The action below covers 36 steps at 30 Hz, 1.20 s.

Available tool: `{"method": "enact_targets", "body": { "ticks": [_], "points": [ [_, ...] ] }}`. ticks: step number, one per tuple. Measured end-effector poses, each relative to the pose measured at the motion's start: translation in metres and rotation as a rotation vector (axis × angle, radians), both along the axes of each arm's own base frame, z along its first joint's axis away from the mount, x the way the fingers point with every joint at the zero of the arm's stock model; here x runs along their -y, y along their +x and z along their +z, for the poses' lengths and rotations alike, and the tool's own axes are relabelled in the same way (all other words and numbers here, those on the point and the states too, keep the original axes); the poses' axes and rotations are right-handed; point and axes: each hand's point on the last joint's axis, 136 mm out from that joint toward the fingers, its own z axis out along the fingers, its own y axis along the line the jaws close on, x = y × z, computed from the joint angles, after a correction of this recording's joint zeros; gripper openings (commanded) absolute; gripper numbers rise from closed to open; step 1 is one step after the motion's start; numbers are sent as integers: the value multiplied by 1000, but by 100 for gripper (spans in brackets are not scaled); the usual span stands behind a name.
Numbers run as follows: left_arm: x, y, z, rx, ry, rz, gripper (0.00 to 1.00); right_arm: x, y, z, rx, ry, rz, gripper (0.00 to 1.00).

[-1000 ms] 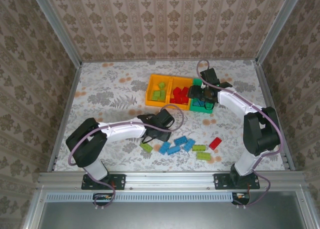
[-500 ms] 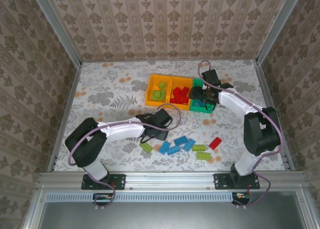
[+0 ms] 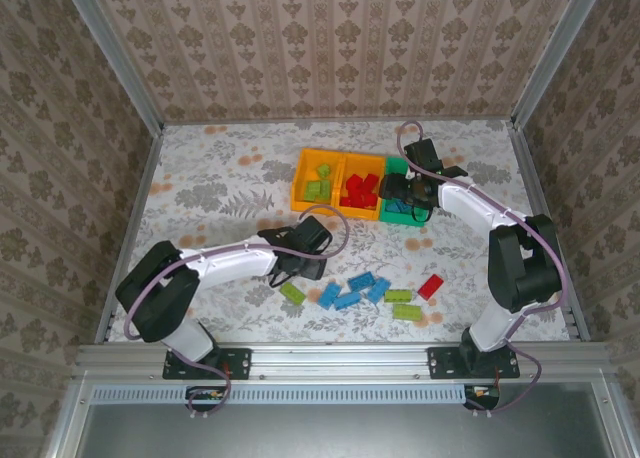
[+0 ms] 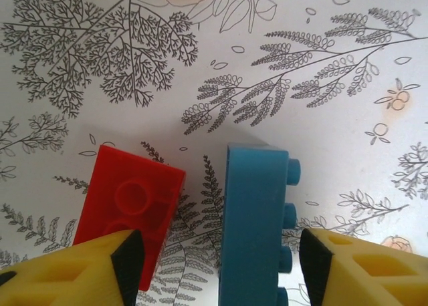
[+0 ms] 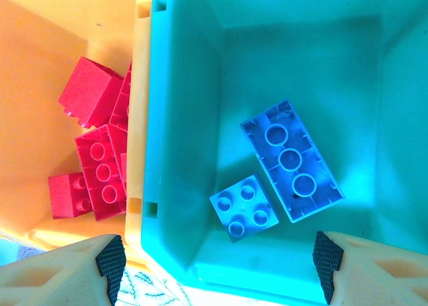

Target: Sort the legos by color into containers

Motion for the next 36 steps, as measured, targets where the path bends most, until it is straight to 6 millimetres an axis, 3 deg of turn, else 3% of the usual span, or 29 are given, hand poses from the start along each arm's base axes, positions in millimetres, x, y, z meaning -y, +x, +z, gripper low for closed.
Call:
{"method": "enact_targets", "body": {
  "ticks": [6,11,26,36],
  "points": [
    [4,2,23,49,-51,-6,75,-1,0,0,-1,3,2,77],
    [10,-4,28,65,-59,-32,71,-1,0,0,-1,4,3,77],
    [10,-14,-5,-1,22,-46,59,-2,-1,0,-4,12,7,77],
    [18,-13,-21,-32,33,-53,37,3,-5,7,20,19,-3,78]
  ]
}}
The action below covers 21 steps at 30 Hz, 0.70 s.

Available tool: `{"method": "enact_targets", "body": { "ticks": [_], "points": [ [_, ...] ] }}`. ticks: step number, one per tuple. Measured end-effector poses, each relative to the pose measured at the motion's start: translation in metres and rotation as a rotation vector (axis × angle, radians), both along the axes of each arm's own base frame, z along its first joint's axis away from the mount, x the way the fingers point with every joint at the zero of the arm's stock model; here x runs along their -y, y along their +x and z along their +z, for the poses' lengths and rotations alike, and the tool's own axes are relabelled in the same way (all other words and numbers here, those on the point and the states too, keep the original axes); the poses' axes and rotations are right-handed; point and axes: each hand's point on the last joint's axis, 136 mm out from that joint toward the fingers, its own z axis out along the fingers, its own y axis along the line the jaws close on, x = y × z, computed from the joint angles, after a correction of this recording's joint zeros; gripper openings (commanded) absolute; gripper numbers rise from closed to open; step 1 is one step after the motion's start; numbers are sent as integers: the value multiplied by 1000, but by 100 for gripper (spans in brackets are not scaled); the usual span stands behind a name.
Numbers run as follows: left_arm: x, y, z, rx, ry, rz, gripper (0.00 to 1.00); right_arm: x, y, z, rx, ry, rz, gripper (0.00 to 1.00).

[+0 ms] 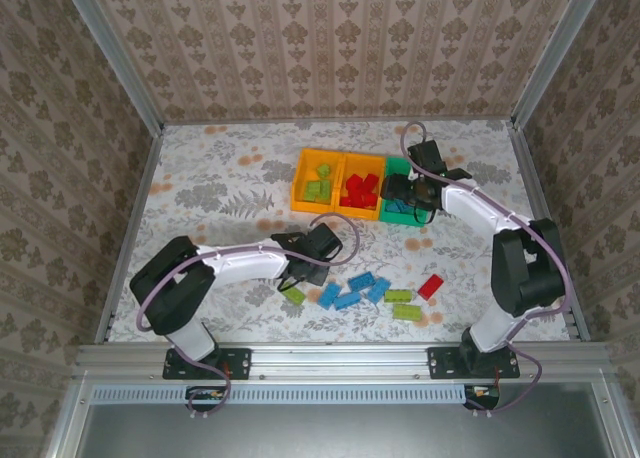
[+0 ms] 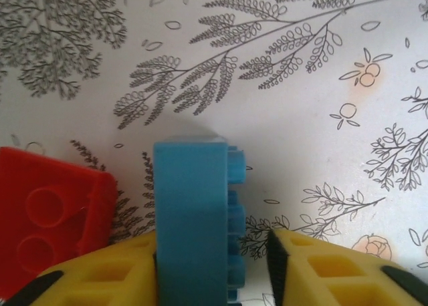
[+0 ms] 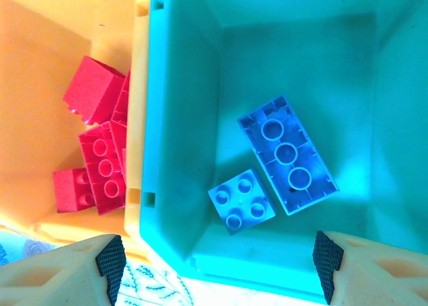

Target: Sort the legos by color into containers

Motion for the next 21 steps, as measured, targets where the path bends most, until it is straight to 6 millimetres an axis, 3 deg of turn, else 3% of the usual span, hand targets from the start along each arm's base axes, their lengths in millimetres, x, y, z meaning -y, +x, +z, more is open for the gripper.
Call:
{"method": "enact_targets", "body": {
  "ticks": [6,12,18,21],
  "points": [
    [7,2,0,-8,-14,-8,23,10,-2,29,76,8,-24,79],
    [30,13,22,25,-79,-33,20,49,-8,39,118,-9,-120,80],
    [73,38,65,100,-187,-97,20,89,-23,31,111,-23,-219,80],
    [104,56,82,131,-246,-140,20,94,-37,24,98,-22,-230,80]
  ]
}}
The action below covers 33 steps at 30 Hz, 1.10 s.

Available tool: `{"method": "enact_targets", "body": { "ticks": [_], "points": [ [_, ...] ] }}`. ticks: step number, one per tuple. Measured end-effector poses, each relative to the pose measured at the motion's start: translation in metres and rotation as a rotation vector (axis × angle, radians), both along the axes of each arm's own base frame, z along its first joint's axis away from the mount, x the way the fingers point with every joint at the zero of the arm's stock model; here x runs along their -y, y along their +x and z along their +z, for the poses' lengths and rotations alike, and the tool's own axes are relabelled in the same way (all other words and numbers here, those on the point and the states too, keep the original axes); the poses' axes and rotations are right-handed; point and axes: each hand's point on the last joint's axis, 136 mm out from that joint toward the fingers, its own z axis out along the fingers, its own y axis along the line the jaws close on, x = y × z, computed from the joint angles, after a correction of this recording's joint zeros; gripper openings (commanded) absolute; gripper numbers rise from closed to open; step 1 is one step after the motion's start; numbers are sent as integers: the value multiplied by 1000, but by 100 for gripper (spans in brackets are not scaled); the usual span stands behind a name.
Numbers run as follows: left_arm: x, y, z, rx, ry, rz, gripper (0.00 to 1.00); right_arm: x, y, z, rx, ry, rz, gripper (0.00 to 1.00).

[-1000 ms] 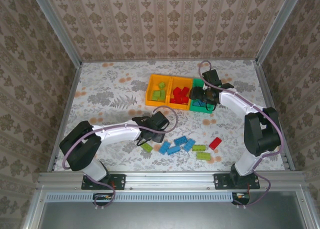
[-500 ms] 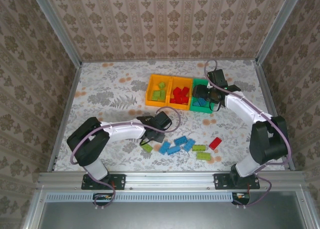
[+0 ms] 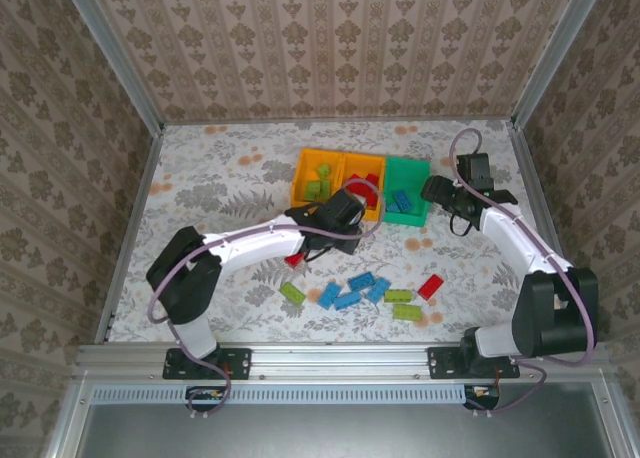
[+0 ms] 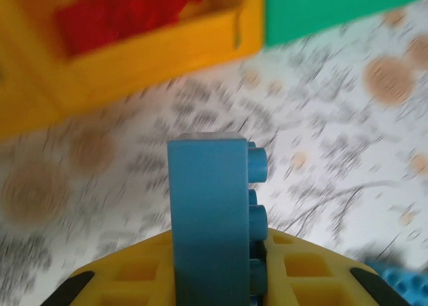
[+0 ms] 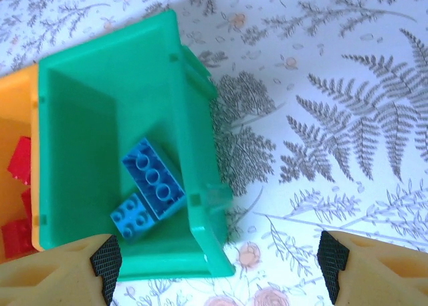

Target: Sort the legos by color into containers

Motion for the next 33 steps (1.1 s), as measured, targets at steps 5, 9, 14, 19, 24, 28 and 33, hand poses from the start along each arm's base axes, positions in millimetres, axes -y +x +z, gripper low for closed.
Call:
{"method": "enact_targets", "body": {
  "ticks": [5,9,14,19,24,28,33],
  "points": [
    [48,27,17,39,-77,-85,21,-1,-24,-21,-44,4,6,80],
    [86,48,29,52,-139,-149,21,-1,-44,-41,-92,8,5,80],
    [119,77,39,56,-221,-190,21,-4,-60,-46,-94,33,6,81],
    [138,97,33,35,-272,-210,33,-6,-68,-44,-78,53,4,80],
    [146,101,29,2,-312,-208,63,-12,-70,-45,-80,78,25,79],
    [149,102,35,-6,-348,-191,100,-30,-75,-45,-81,95,96,79],
    [130,90,39,-13,-341,-159,100,-74,-86,-44,-81,85,261,80]
  ]
}}
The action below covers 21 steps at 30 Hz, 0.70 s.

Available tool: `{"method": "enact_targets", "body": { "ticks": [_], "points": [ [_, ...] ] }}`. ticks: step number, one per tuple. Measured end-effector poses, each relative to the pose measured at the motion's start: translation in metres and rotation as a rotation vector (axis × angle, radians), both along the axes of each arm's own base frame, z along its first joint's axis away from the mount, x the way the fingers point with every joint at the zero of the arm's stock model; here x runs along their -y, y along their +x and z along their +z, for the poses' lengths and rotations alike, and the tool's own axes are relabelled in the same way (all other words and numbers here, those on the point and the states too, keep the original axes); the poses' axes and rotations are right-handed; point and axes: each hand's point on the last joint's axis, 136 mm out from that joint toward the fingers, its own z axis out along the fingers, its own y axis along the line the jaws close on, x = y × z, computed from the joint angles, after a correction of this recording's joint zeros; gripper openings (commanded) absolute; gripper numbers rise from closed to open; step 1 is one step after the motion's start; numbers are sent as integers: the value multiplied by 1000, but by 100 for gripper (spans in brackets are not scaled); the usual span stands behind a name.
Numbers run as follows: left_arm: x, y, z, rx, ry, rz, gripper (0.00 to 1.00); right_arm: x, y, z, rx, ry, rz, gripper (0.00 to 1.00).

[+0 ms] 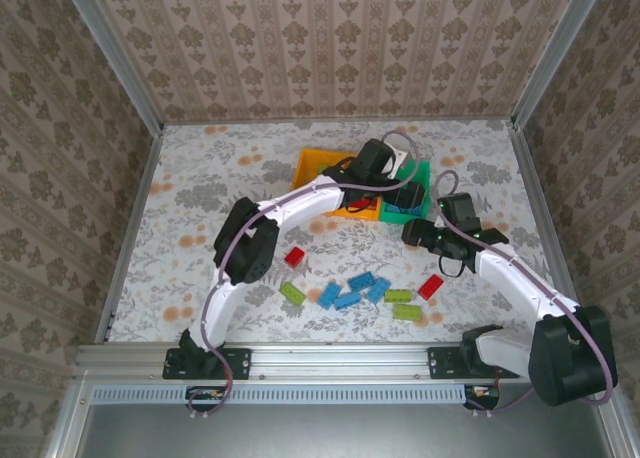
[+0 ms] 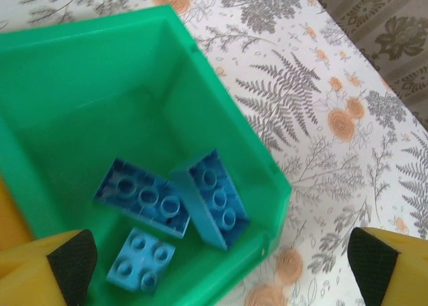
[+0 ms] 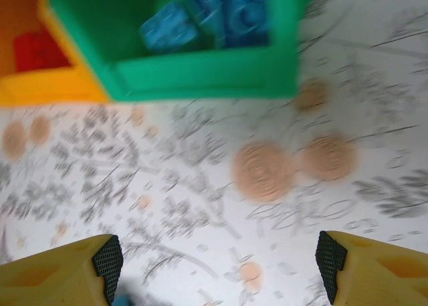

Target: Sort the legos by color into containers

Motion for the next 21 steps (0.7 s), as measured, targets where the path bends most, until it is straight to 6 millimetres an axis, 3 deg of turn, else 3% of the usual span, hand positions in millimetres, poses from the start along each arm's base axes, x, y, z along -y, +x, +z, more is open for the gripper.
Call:
{"method": "enact_targets", "body": {
  "ticks": [6,10,16,21],
  "points": [
    [-47,-14,32,36,3,87,100,-59,-25,-2,7,-31,211,82],
    [-99,-16,47,58,-17,191,100,-93,-44,-16,-30,-92,354,91],
    [-181,-17,25,52,41,358,100,-125,-58,-34,-58,-212,495,93],
    [-214,-32,16,58,82,410,100,-137,-60,-47,-82,-268,537,93]
  ]
}}
